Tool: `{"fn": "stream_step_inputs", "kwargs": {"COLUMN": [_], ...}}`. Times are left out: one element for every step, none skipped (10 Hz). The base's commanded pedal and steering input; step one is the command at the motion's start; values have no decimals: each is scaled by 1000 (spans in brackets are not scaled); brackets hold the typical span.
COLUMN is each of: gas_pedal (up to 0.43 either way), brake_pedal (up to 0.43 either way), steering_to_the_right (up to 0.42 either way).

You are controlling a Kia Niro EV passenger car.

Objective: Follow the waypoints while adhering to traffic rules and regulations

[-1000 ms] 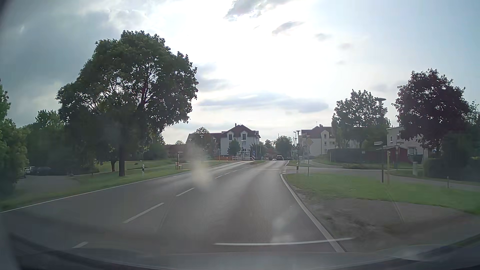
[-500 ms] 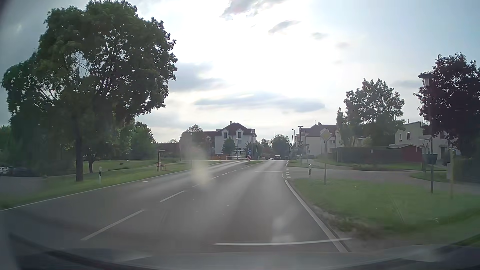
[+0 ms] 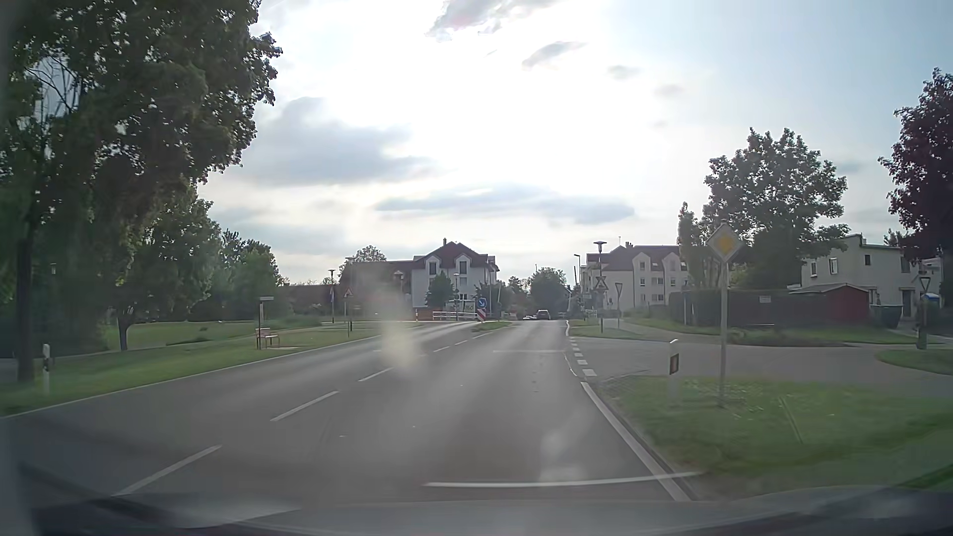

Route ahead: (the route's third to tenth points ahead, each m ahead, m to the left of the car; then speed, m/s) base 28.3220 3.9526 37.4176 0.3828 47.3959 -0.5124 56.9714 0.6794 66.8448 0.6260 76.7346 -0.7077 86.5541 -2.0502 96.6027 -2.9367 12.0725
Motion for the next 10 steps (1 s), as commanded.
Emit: {"fn": "stream_step_inputs", "kwargs": {"gas_pedal": [169, 169, 169, 169, 169, 169, 169, 169, 169, 169], "brake_pedal": [0, 0, 0, 0, 0, 0, 0, 0, 0, 0], "steering_to_the_right": [15, 15, 15, 15, 15, 15, 15, 14, 14, 14]}}
